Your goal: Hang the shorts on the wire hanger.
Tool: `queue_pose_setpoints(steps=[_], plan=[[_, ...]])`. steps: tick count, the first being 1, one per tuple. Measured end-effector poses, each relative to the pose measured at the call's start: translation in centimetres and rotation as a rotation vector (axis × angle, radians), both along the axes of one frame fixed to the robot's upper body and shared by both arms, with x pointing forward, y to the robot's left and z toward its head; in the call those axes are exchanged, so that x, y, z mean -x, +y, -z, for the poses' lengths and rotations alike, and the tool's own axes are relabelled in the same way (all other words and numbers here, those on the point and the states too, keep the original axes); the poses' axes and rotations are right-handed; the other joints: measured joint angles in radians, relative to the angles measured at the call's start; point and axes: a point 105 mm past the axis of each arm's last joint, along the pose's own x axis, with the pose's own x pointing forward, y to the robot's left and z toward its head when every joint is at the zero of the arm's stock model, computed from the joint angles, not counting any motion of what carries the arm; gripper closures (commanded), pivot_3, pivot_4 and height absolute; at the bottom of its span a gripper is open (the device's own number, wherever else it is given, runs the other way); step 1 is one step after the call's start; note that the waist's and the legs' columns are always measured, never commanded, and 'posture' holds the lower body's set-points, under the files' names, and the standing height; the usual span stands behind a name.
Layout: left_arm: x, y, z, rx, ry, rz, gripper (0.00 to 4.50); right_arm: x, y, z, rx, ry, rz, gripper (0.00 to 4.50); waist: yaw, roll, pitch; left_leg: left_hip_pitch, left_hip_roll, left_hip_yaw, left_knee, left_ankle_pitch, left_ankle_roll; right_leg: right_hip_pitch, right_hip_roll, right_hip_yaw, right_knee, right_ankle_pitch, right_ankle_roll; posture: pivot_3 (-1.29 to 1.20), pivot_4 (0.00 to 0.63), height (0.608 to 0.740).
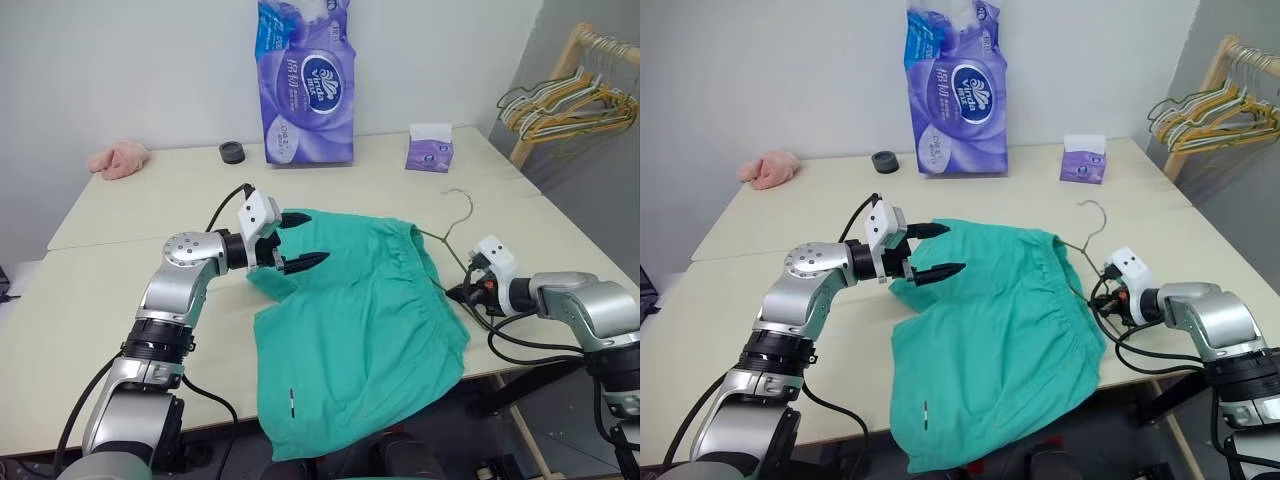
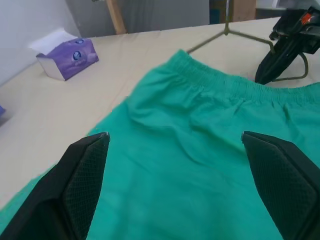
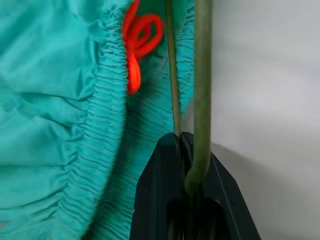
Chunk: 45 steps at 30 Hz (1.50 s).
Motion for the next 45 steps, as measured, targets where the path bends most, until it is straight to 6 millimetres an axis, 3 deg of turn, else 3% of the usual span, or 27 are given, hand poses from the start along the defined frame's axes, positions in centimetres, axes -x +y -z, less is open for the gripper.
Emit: queue_pose_setpoints(steps=[6, 10, 13, 22, 27, 32, 36, 45], plan=[[-1.6, 1.4, -3.2, 0.017, -0.036, -0.034, 0.03, 2.2, 4.2, -2.9, 0.018, -0.138, -0.198, 4.50, 0.004, 0.000, 0.000, 0.000, 0.000, -0.001, 0.001, 0.000, 0.000, 0.000, 0.000, -0.001, 0.000, 0.000, 0.000, -0.16, 0.029, 0.740], [-2.4, 2.0, -6.0, 0.005, -0.119, -0.016, 0.03, 3.4, 5.8, -2.3, 0.052, -0.138, -0.282, 4.50, 0.008, -0.001, -0.001, 0.000, -0.001, 0.000, 0.001, 0.000, 0.000, 0.000, 0.000, -0.001, -0.001, 0.000, 0.000, -0.17, 0.021, 0.740], [-1.5, 1.6, -6.5, -0.060, -0.135, 0.090, 0.03, 3.8, 6.1, -1.6, 0.094, -0.131, -0.324, 4.50, 0.008, -0.001, -0.001, 0.000, -0.001, 0.000, 0.001, 0.000, -0.001, 0.000, 0.000, -0.001, -0.001, 0.000, 0.000, -0.17, 0.020, 0.740], [2.3, -0.5, -3.3, -0.302, -0.055, 0.453, 0.03, 4.0, 6.1, -1.1, 0.175, -0.167, -0.392, 4.50, 0.005, -0.001, -0.001, 0.000, 0.000, 0.000, 0.001, 0.000, -0.001, 0.000, 0.000, -0.001, -0.001, 0.000, -0.001, -0.18, 0.023, 0.740], [2.3, -0.7, -2.2, -0.351, -0.058, 0.488, 0.03, 4.3, 6.5, -1.3, 0.191, -0.189, -0.418, 4.50, -0.002, -0.001, -0.001, 0.000, 0.000, 0.000, 0.002, 0.000, -0.001, 0.000, 0.000, -0.001, 0.000, 0.000, -0.001, -0.19, 0.025, 0.740], [2.2, -1.0, 0.4, -0.405, -0.025, 0.520, 0.03, 4.7, 7.0, -1.7, 0.200, -0.214, -0.462, 4.50, -0.011, -0.001, -0.001, -0.001, 0.000, -0.001, 0.002, 0.000, -0.001, 0.000, 0.000, -0.001, 0.000, 0.000, 0.000, -0.20, 0.025, 0.740], [2.1, -1.8, 1.0, -0.387, -0.020, 0.529, 0.03, 4.7, 7.2, -1.7, 0.206, -0.217, -0.470, 4.50, -0.015, -0.001, -0.001, -0.001, 0.000, -0.001, 0.002, 0.000, -0.001, 0.000, 0.000, -0.001, 0.000, 0.000, 0.000, -0.21, 0.026, 0.740], [2.2, -1.9, 1.4, -0.373, 0.007, 0.542, 2.65, 4.8, 7.0, -1.8, 0.231, -0.226, -0.477, 4.50, -0.019, -0.001, -0.001, -0.001, 0.000, -0.001, 0.002, 0.000, -0.001, 0.000, 0.000, -0.001, 0.000, -0.001, 0.000, -0.21, 0.026, 0.740]])
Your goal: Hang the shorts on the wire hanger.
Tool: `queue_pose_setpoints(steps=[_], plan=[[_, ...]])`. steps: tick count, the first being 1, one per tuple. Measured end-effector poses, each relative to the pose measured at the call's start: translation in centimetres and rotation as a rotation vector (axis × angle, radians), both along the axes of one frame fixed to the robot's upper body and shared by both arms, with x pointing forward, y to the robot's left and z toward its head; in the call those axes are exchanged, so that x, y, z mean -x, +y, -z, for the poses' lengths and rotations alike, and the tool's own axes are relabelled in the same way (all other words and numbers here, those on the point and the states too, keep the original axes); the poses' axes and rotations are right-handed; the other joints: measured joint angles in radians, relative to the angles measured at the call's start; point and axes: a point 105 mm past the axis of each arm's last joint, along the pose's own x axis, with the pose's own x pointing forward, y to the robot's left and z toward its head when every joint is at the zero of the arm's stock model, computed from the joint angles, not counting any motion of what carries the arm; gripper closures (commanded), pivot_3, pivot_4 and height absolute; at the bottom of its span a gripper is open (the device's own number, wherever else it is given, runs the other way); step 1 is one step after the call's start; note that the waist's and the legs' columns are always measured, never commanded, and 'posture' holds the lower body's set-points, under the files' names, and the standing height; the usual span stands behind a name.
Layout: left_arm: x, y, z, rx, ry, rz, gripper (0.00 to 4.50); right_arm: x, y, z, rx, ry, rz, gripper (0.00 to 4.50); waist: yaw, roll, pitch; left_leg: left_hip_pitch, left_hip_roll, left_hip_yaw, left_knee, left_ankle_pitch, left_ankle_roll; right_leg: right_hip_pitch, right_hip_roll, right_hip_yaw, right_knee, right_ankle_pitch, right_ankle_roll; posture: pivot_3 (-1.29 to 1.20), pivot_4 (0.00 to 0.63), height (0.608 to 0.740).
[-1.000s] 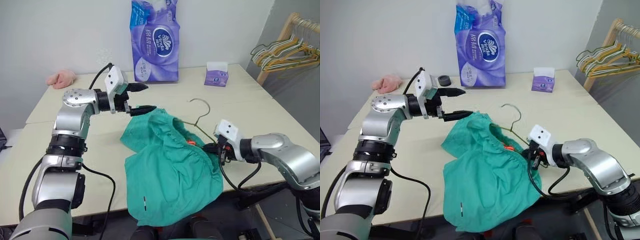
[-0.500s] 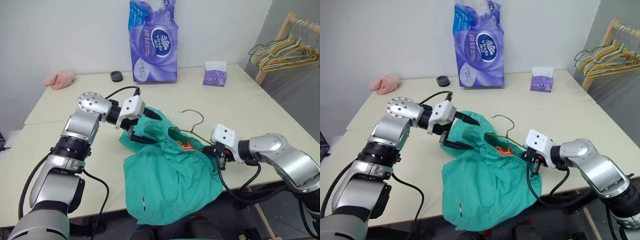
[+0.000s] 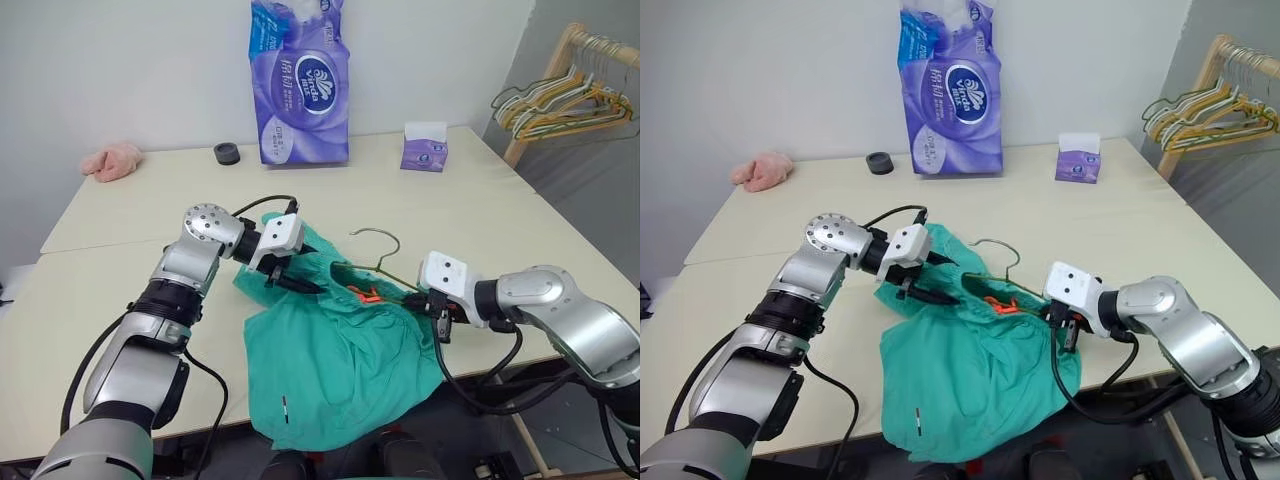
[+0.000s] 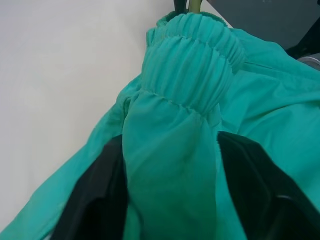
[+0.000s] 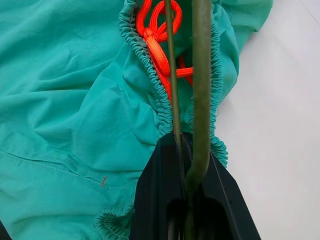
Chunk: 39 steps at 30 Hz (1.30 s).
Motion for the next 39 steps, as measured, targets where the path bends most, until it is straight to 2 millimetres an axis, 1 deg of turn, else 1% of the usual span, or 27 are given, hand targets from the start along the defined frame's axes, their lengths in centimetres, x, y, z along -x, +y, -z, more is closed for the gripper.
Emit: queue_pose_setpoints(steps=[6, 9, 13, 15, 17, 19, 23, 25, 27, 28, 30, 32, 33, 35, 37, 39], plan=[[0.4, 0.0, 0.8, 0.001, 0.026, 0.008, 4.42, 0.1, -0.1, 0.0, 0.021, -0.005, -0.011, 4.50, -0.007, 0.000, 0.000, 0.000, 0.000, 0.000, 0.000, 0.000, 0.000, 0.000, 0.000, 0.000, 0.000, 0.000, 0.000, -0.23, 0.022, 0.740], [0.7, 0.1, 1.2, -0.001, 0.042, 0.012, 4.47, 0.2, -0.1, 0.1, 0.033, -0.008, -0.019, 4.50, -0.013, 0.000, 0.000, 0.000, 0.000, 0.000, 0.000, 0.000, 0.000, 0.000, 0.000, 0.000, 0.000, 0.000, 0.000, -0.23, 0.021, 0.740], [0.6, -0.1, 1.3, 0.005, 0.034, 0.004, 4.47, 0.1, -0.2, 0.0, 0.060, -0.046, -0.038, 4.50, -0.021, 0.000, 0.000, 0.000, 0.000, 0.000, 0.000, 0.000, 0.000, 0.000, 0.000, 0.000, 0.000, 0.000, 0.000, -0.23, 0.021, 0.740], [0.6, -0.2, 1.3, 0.009, 0.031, 0.006, 4.50, 0.0, -0.4, -0.3, 0.084, -0.080, -0.054, 3.99, -0.024, 0.000, 0.000, 0.000, 0.000, 0.000, 0.000, 0.000, 0.000, 0.000, 0.000, 0.000, 0.000, 0.000, 0.000, -0.23, 0.019, 0.740], [0.6, -0.6, 1.5, 0.017, 0.032, 0.009, 4.50, 0.2, 0.0, -0.7, 0.089, -0.118, -0.105, 3.51, -0.025, 0.000, 0.000, 0.000, 0.000, 0.000, 0.000, 0.000, 0.000, 0.000, 0.000, 0.000, 0.000, 0.000, 0.000, -0.24, 0.018, 0.740], [0.7, -1.0, 1.8, 0.024, 0.034, 0.011, 4.50, 0.6, 0.0, -0.9, 0.116, -0.137, -0.162, 2.85, -0.024, 0.000, 0.000, 0.000, 0.000, 0.000, 0.000, 0.000, 0.000, 0.000, 0.000, 0.000, 0.000, 0.000, 0.000, -0.24, 0.020, 0.740], [0.8, -0.9, 2.2, 0.017, 0.044, 0.007, 4.50, 0.8, -1.5, -1.0, 0.207, -0.155, -0.191, 1.50, -0.025, 0.000, 0.000, 0.000, 0.000, 0.000, 0.000, 0.000, 0.000, 0.000, 0.000, 0.000, 0.000, 0.000, 0.000, -0.25, 0.024, 0.740], [0.8, -1.0, 2.3, 0.018, 0.045, 0.008, 4.50, 0.8, -3.2, -1.0, 0.268, -0.152, -0.171, 0.83, -0.024, 0.000, 0.000, 0.000, 0.000, 0.000, 0.000, 0.000, 0.000, 0.000, 0.000, 0.000, -0.001, 0.000, 0.000, -0.25, 0.028, 0.740], [0.9, -1.0, 2.4, 0.019, 0.047, 0.008, 4.50, 0.7, -5.0, -1.3, 0.291, -0.150, -0.107, 0.15, -0.024, 0.000, -0.001, 0.000, 0.000, 0.000, 0.000, 0.000, 0.000, 0.001, 0.000, 0.000, -0.001, 0.000, 0.000, -0.25, 0.031, 0.740], [0.8, -1.1, 2.4, 0.020, 0.048, 0.007, 4.50, 0.6, -6.0, -1.6, 0.284, -0.148, -0.057, 0.03, -0.024, 0.000, -0.001, 0.000, 0.000, 0.000, 0.000, 0.000, 0.000, 0.001, 0.000, 0.000, -0.001, 0.000, 0.000, -0.24, 0.033, 0.740], [0.8, -1.2, 2.4, 0.026, 0.048, 0.003, 4.50, 0.7, -7.5, -2.0, 0.256, -0.141, 0.025, 0.03, -0.024, 0.000, -0.001, 0.000, 0.000, 0.000, 0.000, 0.000, 0.000, 0.001, 0.000, 0.000, -0.001, 0.000, 0.000, -0.25, 0.036, 0.740], [0.6, -1.0, 2.4, 0.029, 0.050, -0.017, 4.50, 1.3, -9.4, -1.8, 0.214, -0.098, 0.137, 0.03, -0.020, 0.000, -0.001, 0.000, 0.000, -0.001, 0.000, 0.000, 0.000, 0.001, 0.000, -0.001, -0.001, 0.000, 0.000, -0.25, 0.039, 0.740], [0.5, -0.8, 2.5, 0.030, 0.053, -0.031, 4.50, 1.9, -10.3, -1.5, 0.148, -0.070, 0.224, 0.03, -0.020, -0.002, -0.001, 0.000, 0.000, -0.001, 0.000, 0.000, 0.000, 0.001, 0.000, -0.001, 0.000, 0.000, 0.000, -0.25, 0.039, 0.740], [0.3, -0.3, 2.4, 0.034, 0.059, -0.055, 4.50, 3.2, -10.5, -0.5, 0.016, -0.029, 0.325, 0.03, -0.020, -0.004, -0.003, 0.000, 0.001, -0.002, 0.000, 0.000, 0.000, 0.001, 0.001, -0.001, 0.001, 0.000, 0.000, -0.25, 0.040, 0.740], [-0.1, 0.1, 2.3, 0.044, 0.066, -0.094, 4.50, 4.3, -9.4, 0.9, -0.165, 0.000, 0.438, 0.03, -0.022, -0.004, -0.004, 0.000, 0.001, -0.002, 0.000, 0.000, 0.000, 0.001, 0.001, -0.001, 0.002, 0.000, 0.000, -0.25, 0.040, 0.740], [-0.2, 0.2, 2.2, 0.056, 0.079, -0.109, 4.50, 4.9, -8.5, 1.8, -0.250, 0.009, 0.500, 0.03, -0.026, -0.001, -0.006, 0.001, 0.000, 0.000, 0.000, 0.000, 0.000, 0.001, 0.000, 0.002, 0.002, 0.000, 0.000, -0.25, 0.040, 0.740]])
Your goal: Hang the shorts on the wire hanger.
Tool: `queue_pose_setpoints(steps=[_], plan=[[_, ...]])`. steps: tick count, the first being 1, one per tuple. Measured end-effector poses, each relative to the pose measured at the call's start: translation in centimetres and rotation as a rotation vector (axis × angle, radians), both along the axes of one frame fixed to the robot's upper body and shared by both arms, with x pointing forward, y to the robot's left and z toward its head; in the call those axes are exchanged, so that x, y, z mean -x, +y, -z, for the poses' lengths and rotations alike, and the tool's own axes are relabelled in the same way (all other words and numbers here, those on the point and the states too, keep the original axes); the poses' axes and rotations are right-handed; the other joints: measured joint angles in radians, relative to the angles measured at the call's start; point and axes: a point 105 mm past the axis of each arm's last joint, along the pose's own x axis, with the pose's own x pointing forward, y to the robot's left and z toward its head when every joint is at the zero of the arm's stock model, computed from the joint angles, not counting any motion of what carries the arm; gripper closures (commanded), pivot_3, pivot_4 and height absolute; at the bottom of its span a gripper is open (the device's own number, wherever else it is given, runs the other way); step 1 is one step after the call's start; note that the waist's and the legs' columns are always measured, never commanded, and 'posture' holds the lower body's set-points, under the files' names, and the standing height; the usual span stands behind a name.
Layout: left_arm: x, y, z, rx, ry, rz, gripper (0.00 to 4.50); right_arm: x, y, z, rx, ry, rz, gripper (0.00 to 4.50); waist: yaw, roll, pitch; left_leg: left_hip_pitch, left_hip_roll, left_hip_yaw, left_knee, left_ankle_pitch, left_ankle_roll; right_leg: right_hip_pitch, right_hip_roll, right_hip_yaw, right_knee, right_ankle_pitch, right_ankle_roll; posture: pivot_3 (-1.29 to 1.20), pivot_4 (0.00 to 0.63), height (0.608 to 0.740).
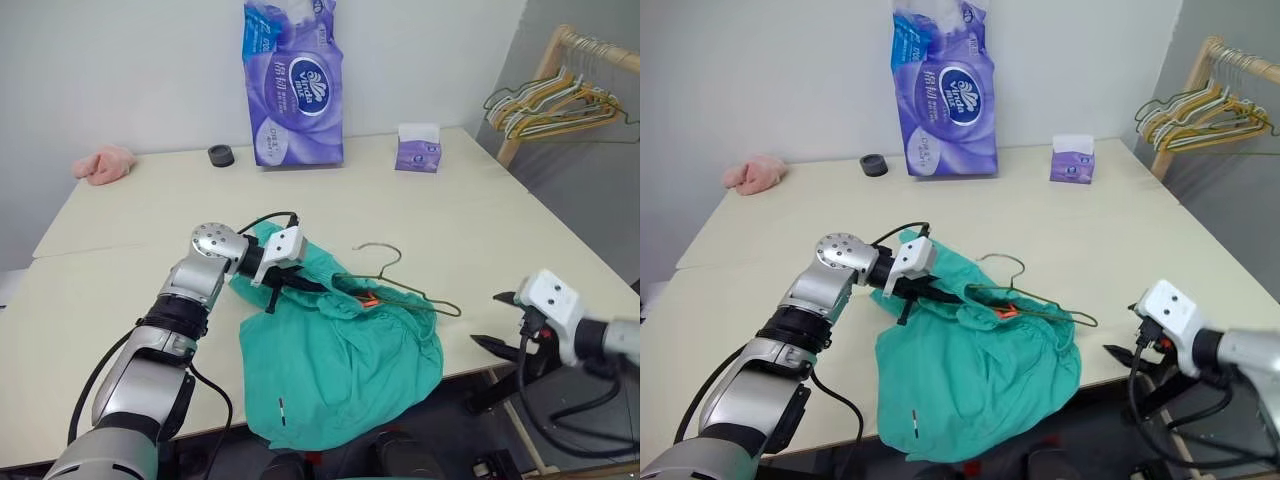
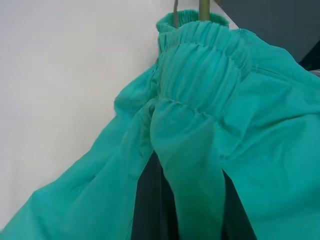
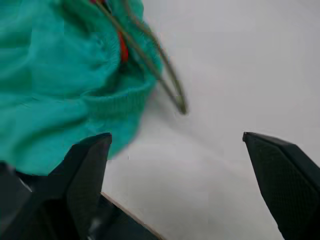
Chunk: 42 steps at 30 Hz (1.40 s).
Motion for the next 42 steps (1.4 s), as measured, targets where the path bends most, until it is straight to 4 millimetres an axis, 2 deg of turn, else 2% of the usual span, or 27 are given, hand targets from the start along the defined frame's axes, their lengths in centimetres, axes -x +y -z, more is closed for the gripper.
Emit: queue_pose_setpoints(steps=[3, 7, 12, 18, 22, 27, 30, 41, 42], plan=[[-0.2, 0.1, -0.4, 0.040, 0.038, -0.029, 4.50, 0.7, 1.5, 1.2, -0.060, -0.012, 0.053, 0.03, 0.006, -0.010, -0.005, -0.001, 0.002, -0.005, -0.001, 0.000, 0.000, 0.000, 0.001, -0.005, -0.002, 0.000, 0.000, -0.25, 0.040, 0.740], [-0.3, 0.5, -0.7, 0.070, 0.079, -0.065, 4.50, 0.4, 3.3, 2.6, -0.120, 0.003, 0.086, 0.03, 0.018, -0.024, -0.013, -0.005, 0.002, -0.013, -0.002, -0.001, -0.004, -0.001, 0.002, -0.012, -0.004, -0.003, -0.004, -0.24, 0.039, 0.740], [-0.3, 0.5, -0.6, 0.073, 0.087, -0.069, 4.50, -0.1, 5.2, 3.5, -0.198, 0.043, 0.079, 0.03, 0.037, -0.022, -0.013, -0.007, 0.002, -0.014, -0.002, -0.002, -0.005, -0.003, 0.001, -0.012, -0.004, -0.005, -0.007, -0.23, 0.033, 0.740], [-0.3, 0.6, -0.6, 0.071, 0.085, -0.071, 4.50, 0.1, 6.4, 4.3, -0.225, 0.098, 0.054, 0.03, 0.041, -0.021, -0.013, -0.006, 0.001, -0.013, -0.001, -0.002, -0.005, -0.002, 0.001, -0.012, -0.001, -0.005, -0.007, -0.21, 0.030, 0.740], [-0.4, 0.8, -0.7, 0.067, 0.083, -0.075, 4.50, 0.4, 6.6, 4.6, -0.216, 0.110, 0.053, 0.03, 0.047, -0.020, -0.014, -0.006, 0.001, -0.013, -0.001, -0.002, -0.005, -0.002, 0.001, -0.012, -0.001, -0.005, -0.007, -0.22, 0.030, 0.740], [-0.4, 0.9, -0.6, 0.064, 0.083, -0.079, 4.50, -0.1, 6.7, 4.9, -0.205, 0.091, 0.121, 0.03, 0.055, -0.020, -0.014, -0.006, 0.001, -0.014, -0.001, -0.002, -0.005, -0.002, 0.001, -0.012, -0.001, -0.005, -0.007, -0.22, 0.031, 0.740], [-0.3, 1.0, -0.6, 0.064, 0.084, -0.080, 4.50, -0.7, 6.3, 5.5, -0.198, 0.093, 0.172, 0.63, 0.056, -0.020, -0.014, -0.005, 0.001, -0.014, -0.001, -0.002, -0.005, -0.002, 0.001, -0.012, 0.000, -0.005, -0.007, -0.22, 0.032, 0.740], [-0.1, 1.6, -0.6, 0.046, 0.080, -0.084, 4.50, -0.9, 5.2, 6.1, -0.178, 0.131, 0.209, 4.46, 0.051, -0.019, -0.014, -0.003, 0.000, -0.011, 0.000, -0.002, -0.005, -0.001, 0.001, -0.010, 0.000, -0.005, -0.007, -0.21, 0.027, 0.740], [-0.1, 1.8, -0.6, 0.041, 0.082, -0.085, 4.50, -1.0, 4.9, 6.0, -0.183, 0.131, 0.221, 4.48, 0.050, -0.019, -0.014, -0.003, 0.000, -0.011, 0.000, -0.002, -0.005, -0.001, 0.001, -0.010, 0.001, -0.005, -0.007, -0.21, 0.027, 0.740]])
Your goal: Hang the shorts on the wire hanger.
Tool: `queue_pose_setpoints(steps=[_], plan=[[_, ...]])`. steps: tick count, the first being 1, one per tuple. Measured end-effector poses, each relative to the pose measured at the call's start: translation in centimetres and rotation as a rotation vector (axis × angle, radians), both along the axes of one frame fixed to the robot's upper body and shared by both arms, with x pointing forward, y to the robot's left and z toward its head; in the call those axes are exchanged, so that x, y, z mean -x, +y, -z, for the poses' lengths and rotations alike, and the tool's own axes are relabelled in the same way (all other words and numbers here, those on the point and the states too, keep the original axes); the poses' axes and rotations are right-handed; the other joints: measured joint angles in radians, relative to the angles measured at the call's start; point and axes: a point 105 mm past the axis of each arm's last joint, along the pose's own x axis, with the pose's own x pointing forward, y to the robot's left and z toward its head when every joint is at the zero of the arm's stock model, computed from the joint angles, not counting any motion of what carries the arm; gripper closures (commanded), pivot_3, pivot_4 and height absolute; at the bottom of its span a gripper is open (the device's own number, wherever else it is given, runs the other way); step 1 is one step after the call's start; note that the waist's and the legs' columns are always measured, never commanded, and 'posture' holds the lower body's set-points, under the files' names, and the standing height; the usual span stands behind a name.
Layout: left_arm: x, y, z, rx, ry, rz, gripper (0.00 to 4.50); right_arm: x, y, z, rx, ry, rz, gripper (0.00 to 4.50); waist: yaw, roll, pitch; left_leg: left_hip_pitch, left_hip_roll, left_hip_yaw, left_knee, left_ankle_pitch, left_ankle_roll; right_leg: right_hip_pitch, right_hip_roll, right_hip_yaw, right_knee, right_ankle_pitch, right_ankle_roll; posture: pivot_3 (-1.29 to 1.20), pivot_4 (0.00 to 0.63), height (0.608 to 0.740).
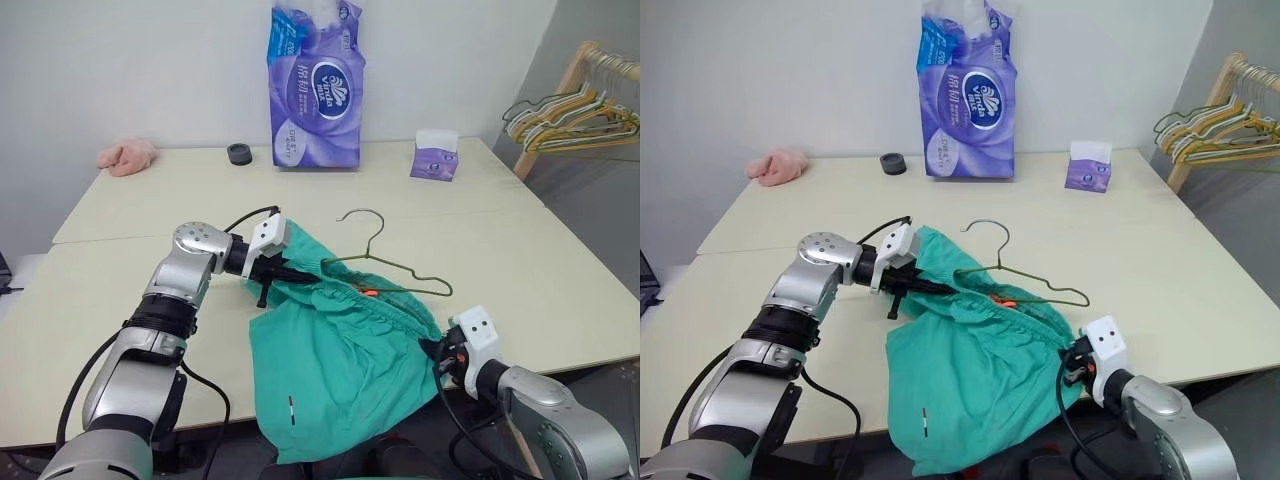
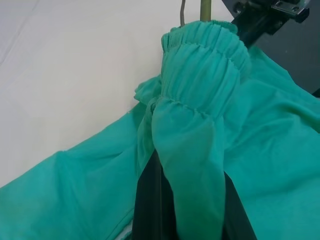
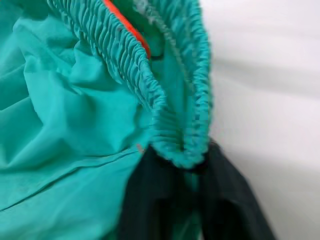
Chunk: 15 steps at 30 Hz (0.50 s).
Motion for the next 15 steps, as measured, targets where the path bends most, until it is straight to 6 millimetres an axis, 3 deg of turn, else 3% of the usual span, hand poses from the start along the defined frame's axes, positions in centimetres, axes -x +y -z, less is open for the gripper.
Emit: queue_pose_setpoints(steps=[6, 15], plan=[[1.4, 0.9, 0.0, -0.027, 0.041, 0.050, 4.50, -0.4, -2.0, -0.9, -0.030, 0.018, 0.022, 4.48, -0.015, 0.003, -0.002, 0.004, 0.000, 0.002, 0.000, 0.000, 0.000, 0.002, 0.000, 0.003, 0.002, 0.000, 0.000, -0.22, 0.028, 0.740], [2.0, 0.9, -0.3, -0.028, 0.080, 0.075, 4.50, 0.0, -2.6, -1.2, -0.074, 0.094, -0.022, 4.48, -0.023, 0.006, -0.003, 0.004, 0.000, 0.003, 0.001, 0.000, 0.000, 0.002, 0.001, 0.004, 0.003, 0.000, 0.000, -0.22, 0.033, 0.740]])
